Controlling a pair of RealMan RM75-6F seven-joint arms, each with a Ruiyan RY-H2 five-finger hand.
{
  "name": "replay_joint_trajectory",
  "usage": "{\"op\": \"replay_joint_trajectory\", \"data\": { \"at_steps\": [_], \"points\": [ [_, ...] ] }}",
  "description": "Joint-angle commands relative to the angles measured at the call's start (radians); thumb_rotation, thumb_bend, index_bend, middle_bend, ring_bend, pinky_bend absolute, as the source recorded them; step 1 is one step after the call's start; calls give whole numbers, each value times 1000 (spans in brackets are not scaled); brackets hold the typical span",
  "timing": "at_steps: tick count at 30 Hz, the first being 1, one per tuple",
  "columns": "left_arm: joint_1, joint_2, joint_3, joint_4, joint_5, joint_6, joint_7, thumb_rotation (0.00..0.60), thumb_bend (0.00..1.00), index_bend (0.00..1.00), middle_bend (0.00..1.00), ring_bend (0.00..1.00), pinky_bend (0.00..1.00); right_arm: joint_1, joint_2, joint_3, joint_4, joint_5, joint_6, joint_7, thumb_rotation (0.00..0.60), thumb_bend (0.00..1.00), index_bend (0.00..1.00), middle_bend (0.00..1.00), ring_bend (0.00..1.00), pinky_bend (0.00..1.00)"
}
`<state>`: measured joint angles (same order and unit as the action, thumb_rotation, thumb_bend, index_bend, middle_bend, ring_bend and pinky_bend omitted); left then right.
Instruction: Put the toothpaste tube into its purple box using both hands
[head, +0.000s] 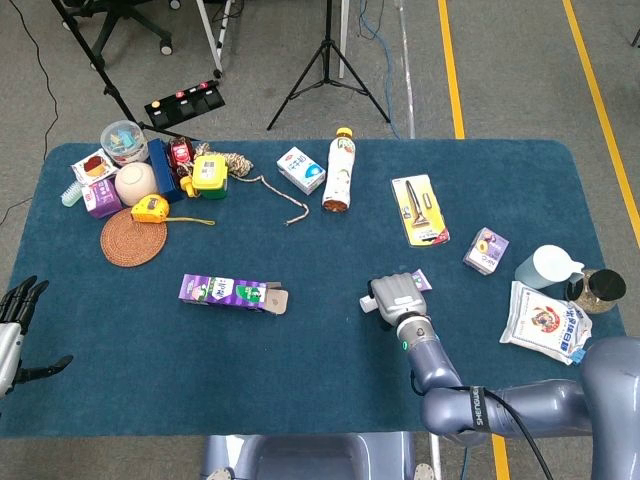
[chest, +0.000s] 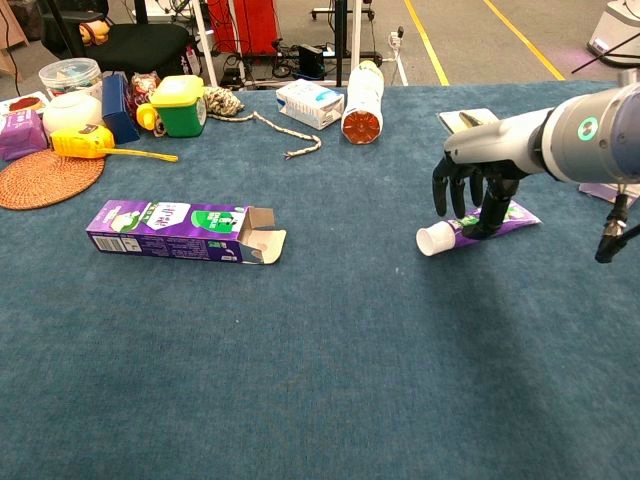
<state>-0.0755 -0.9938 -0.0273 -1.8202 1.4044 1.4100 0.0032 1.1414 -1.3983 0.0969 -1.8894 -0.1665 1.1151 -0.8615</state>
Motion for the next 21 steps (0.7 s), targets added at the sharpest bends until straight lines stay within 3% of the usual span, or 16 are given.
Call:
{"op": "replay_joint_trajectory", "data": {
  "at_steps": [1,3,9,15,21],
  "points": [
    [1,-1,1,-1,1,1,2,600,57,0,0,0,213,-44,48,-31,-16,-138,-14,43,600,299,203,233,209,269],
    [0,-3,3,-2,3,0,10,600,57,0,0,0,213,-73,67,-59,8,-249,-45,75,600,249,170,199,172,251],
    [2,-9,4,-6,6,7,34,600,59,0,0,0,214,-108,66,-112,108,-473,-128,121,600,239,164,192,167,237],
    [0,-14,1,-5,-6,3,41,600,62,0,0,0,213,-120,18,-137,222,-605,-171,141,600,238,183,218,168,249],
    [-3,-17,-2,-3,-16,-3,48,600,61,0,0,0,213,-126,-29,-147,311,-658,-214,160,600,239,205,233,177,265]
  ]
}}
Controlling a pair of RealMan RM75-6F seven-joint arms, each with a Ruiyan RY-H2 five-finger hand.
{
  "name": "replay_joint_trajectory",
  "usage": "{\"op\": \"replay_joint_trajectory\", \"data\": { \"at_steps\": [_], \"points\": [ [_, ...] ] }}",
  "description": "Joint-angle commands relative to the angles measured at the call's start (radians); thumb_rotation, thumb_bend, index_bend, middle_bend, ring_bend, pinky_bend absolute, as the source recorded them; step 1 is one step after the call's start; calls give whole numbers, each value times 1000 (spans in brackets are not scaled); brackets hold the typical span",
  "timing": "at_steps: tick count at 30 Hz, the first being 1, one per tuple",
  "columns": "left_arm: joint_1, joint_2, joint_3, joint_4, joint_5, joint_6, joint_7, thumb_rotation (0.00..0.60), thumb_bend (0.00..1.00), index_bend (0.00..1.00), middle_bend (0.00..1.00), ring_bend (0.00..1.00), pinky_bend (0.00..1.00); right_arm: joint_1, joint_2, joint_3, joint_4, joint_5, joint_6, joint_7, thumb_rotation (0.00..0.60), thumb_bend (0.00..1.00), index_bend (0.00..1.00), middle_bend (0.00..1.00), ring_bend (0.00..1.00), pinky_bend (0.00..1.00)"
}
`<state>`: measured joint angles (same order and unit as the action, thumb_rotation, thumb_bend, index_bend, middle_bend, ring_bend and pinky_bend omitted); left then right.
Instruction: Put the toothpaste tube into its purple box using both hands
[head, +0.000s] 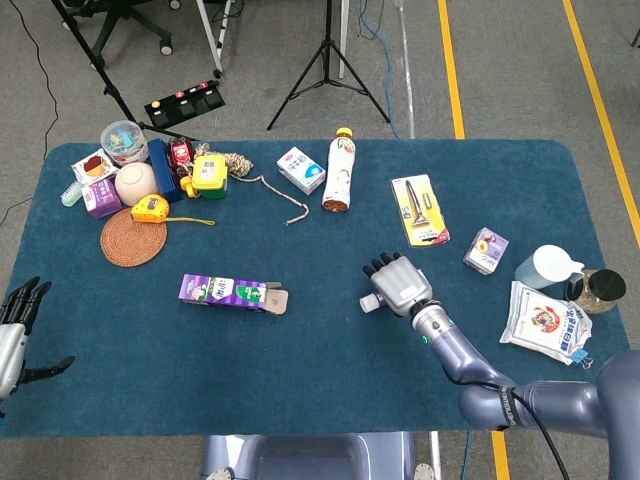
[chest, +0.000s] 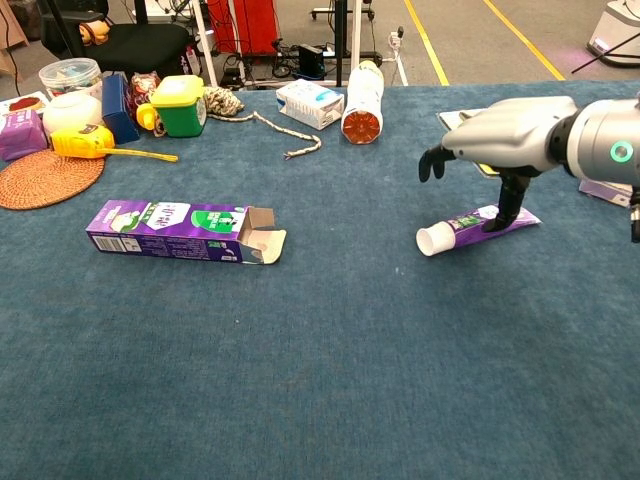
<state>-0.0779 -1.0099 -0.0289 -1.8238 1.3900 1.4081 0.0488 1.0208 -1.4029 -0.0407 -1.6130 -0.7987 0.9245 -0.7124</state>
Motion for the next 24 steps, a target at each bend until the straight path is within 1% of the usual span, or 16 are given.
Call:
{"op": "replay_joint_trajectory", "data": {
  "at_steps": [1,8,13,19,24],
  "points": [
    [-2,-2,-2,0,-5,-3,5,600,61,0,0,0,213,-7,-34,-11,54,-36,-33,13,600,239,210,236,178,268],
    [-9,-11,-6,0,-25,-15,27,600,61,0,0,0,214,-16,-84,-17,155,-93,-65,20,600,242,245,267,198,298],
    [-12,-15,-7,0,-32,-20,37,600,62,0,0,0,214,-21,-101,-20,203,-126,-60,7,600,244,276,304,263,310],
    [-14,-21,-6,-2,-38,-22,54,600,62,0,0,0,214,-34,-118,-10,255,-139,-84,23,600,261,312,336,268,319],
    [-14,-24,-6,-4,-40,-21,61,600,61,0,0,0,213,-41,-123,-5,275,-146,-96,31,600,277,339,359,276,342]
  ]
}}
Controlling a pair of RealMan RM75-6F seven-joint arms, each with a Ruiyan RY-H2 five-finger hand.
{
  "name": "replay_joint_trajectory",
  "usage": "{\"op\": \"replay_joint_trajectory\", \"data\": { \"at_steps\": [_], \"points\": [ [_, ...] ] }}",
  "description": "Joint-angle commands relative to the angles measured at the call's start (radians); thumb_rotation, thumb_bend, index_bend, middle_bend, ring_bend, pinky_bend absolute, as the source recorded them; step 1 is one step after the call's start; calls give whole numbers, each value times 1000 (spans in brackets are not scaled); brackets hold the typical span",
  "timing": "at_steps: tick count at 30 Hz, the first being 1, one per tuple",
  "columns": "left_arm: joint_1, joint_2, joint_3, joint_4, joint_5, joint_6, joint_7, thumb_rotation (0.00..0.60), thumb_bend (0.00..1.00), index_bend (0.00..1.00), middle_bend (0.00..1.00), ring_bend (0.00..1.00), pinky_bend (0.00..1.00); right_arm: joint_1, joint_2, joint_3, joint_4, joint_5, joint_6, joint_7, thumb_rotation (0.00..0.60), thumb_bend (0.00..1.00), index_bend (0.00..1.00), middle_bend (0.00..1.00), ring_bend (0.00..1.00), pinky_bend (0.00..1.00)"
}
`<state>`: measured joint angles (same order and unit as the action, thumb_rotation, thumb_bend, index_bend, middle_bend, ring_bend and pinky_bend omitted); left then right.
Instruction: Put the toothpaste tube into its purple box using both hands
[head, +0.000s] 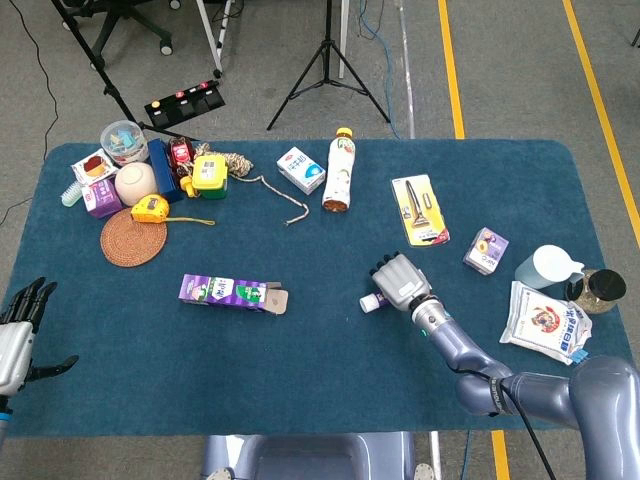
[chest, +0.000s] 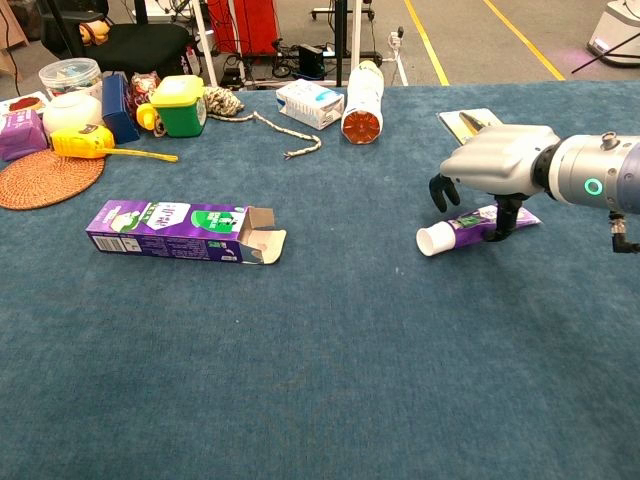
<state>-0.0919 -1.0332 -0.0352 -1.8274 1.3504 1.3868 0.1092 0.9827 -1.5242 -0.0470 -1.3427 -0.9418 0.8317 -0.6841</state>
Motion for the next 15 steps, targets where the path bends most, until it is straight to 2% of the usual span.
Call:
{"op": "replay_joint_trajectory", "data": {
  "at_steps": [1,10,15],
  "points": [
    [0,-1,0,0,0,0,2,600,61,0,0,0,214,-5,-3,3,10,-5,-7,6,600,278,343,363,278,345],
    [-4,-5,1,-1,-3,-5,11,600,62,0,0,0,213,-26,-13,28,42,-23,-17,48,600,290,426,453,332,373],
    [-4,-6,2,-1,-4,-6,12,600,62,0,0,0,214,-36,-19,33,55,-40,-20,69,600,305,464,507,394,402]
  ]
}}
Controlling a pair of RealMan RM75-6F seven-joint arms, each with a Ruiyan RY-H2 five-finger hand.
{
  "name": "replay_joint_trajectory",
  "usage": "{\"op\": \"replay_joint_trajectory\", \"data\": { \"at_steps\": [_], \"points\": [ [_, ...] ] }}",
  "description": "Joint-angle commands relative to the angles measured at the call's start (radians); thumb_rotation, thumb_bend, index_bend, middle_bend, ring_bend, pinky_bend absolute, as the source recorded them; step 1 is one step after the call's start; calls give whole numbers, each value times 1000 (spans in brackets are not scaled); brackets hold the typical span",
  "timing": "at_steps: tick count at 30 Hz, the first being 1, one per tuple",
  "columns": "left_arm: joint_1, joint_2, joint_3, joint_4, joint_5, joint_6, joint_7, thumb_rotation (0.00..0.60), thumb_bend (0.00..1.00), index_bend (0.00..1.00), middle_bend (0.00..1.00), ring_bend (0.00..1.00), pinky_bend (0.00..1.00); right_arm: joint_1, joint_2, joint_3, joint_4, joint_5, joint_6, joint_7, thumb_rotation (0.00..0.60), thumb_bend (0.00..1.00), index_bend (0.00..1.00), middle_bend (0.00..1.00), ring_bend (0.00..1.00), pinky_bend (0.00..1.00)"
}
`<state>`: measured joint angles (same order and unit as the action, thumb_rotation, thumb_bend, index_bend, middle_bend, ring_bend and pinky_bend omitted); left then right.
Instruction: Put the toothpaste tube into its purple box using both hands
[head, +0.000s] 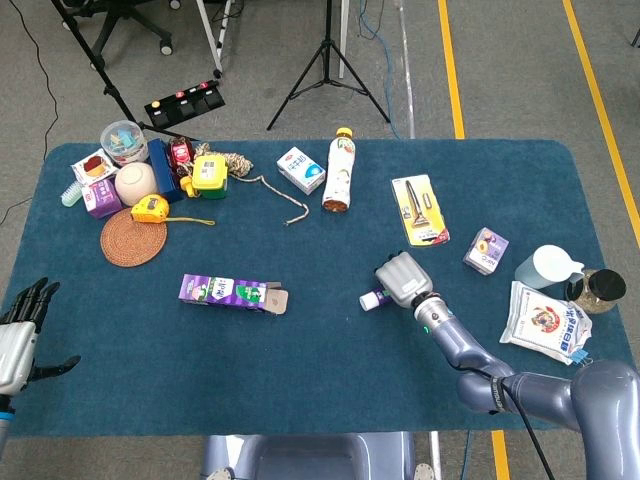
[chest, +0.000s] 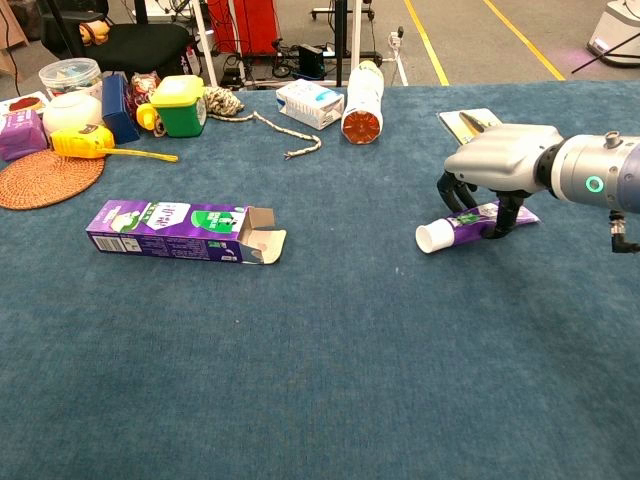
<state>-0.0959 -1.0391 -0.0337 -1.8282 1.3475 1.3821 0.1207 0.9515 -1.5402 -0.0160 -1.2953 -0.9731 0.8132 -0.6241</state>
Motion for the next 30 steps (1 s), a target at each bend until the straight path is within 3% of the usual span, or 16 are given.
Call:
{"op": "replay_joint_trajectory", "data": {
  "at_steps": [1,10,18,26,30],
  "points": [
    [-1,-1,0,0,-2,-2,1,600,61,0,0,0,214,-9,-5,4,13,-15,0,14,600,313,472,521,415,415],
    [-3,-5,3,-2,-2,-6,13,600,61,0,0,0,214,-45,2,24,12,-59,34,64,600,408,518,615,567,521],
    [-14,-10,2,1,8,-15,24,600,62,0,0,0,214,-73,63,40,-67,-69,71,68,600,505,520,620,596,544],
    [-101,-16,-16,46,104,-76,66,600,61,0,0,0,216,-92,179,57,-250,56,136,-65,600,527,532,634,612,559],
    [-181,-45,-39,124,179,-127,31,600,62,0,0,0,216,-85,236,48,-377,167,217,-236,600,537,542,648,631,569]
  ]
}}
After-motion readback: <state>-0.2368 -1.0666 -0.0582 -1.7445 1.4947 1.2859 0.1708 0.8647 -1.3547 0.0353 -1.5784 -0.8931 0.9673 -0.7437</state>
